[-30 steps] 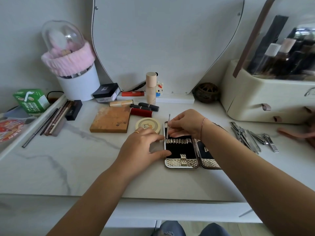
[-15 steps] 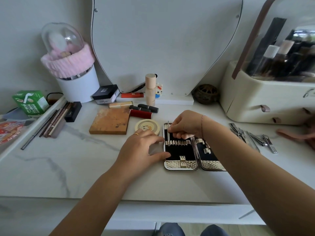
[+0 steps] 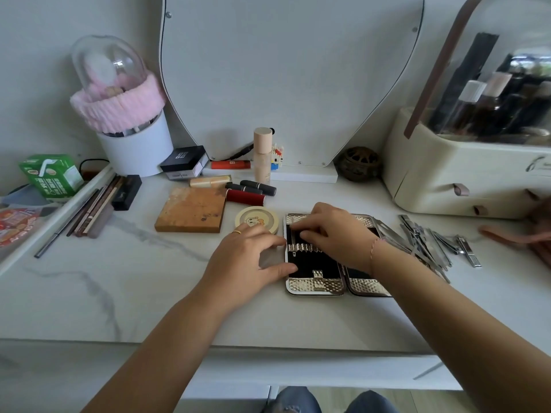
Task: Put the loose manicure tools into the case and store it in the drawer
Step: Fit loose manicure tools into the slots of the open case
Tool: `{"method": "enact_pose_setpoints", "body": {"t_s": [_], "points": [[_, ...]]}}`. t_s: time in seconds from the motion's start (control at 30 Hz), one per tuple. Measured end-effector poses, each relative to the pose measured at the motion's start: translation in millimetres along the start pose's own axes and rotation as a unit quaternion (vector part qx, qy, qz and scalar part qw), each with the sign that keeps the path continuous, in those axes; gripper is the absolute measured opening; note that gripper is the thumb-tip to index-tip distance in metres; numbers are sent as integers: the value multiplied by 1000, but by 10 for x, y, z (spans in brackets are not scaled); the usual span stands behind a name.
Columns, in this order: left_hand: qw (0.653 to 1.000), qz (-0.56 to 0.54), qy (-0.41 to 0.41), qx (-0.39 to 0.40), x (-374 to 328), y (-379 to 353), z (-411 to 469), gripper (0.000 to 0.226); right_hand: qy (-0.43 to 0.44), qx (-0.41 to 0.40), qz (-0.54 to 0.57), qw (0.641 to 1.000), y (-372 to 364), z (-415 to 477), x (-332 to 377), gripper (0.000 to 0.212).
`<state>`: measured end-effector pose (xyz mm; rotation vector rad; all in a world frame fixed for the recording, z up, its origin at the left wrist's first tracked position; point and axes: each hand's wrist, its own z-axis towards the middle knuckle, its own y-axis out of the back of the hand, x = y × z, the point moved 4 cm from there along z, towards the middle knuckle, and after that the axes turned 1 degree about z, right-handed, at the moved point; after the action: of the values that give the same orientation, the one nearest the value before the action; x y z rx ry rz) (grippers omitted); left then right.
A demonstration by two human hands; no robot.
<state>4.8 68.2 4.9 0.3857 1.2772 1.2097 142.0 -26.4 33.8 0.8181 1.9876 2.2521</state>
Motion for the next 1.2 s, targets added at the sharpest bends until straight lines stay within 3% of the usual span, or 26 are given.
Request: {"method": "enact_pose_setpoints", "body": {"t_s": [0.17,0.57,0.8,1.2], "points": [[1000,4,-1,1,-5,0,-3,65,46,-16,-94,994,-45,-77,-49,33],[1000,15,-8,-3,-21,4,-9,50,62,14,-59,996,-20,-199,-116,32],[1000,13,-5,1,-34,8,-19,60,43,18,-37,998,-92,-176,-148,37],[1000,14,-11,-3,-24,1,-2,58,75,19,-24,997,-80,-201,-176,35]]}}
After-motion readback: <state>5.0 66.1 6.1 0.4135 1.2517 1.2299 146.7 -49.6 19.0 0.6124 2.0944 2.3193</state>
